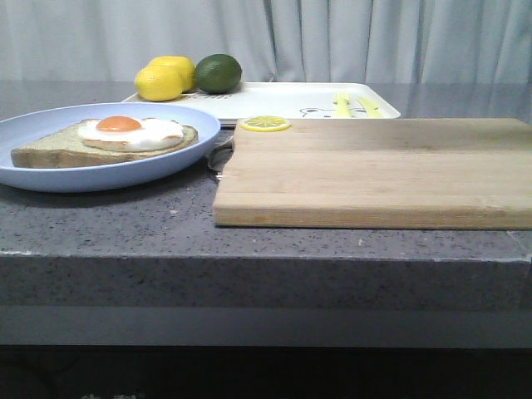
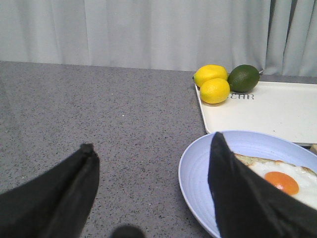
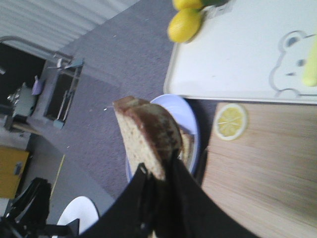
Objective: Place bread and move sandwich to tray
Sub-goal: 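Carry the bread with the right gripper and lower it onto the egg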
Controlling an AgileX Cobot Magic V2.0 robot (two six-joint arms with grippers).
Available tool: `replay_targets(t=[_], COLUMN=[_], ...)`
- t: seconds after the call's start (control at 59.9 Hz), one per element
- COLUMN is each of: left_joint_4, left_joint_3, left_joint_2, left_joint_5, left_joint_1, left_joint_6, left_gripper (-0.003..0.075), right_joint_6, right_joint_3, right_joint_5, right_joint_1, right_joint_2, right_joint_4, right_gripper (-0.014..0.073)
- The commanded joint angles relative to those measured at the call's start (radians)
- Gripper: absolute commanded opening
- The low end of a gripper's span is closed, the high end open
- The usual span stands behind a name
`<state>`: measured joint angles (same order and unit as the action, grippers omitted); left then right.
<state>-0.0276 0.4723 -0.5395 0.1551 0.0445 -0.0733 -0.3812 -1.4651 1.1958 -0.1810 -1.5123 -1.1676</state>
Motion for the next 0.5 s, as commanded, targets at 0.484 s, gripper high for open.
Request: replay_targets(t=[0.484], left_joint_4=[0.0], left_joint_3=[0.038], left_joint_2=[-0.007], left_joint_5=[-0.08], left_joint_1=[0.007], left_joint_6=[-0.005], left_gripper=[0.0458], right_joint_6=[-0.011], right_joint_3=[-0.032], right_joint_5=[-0.607], right_joint_1=[0.676], right_joint_2=[-0.144], right_joint_4=[-0.3], right_gripper=[-0.0071])
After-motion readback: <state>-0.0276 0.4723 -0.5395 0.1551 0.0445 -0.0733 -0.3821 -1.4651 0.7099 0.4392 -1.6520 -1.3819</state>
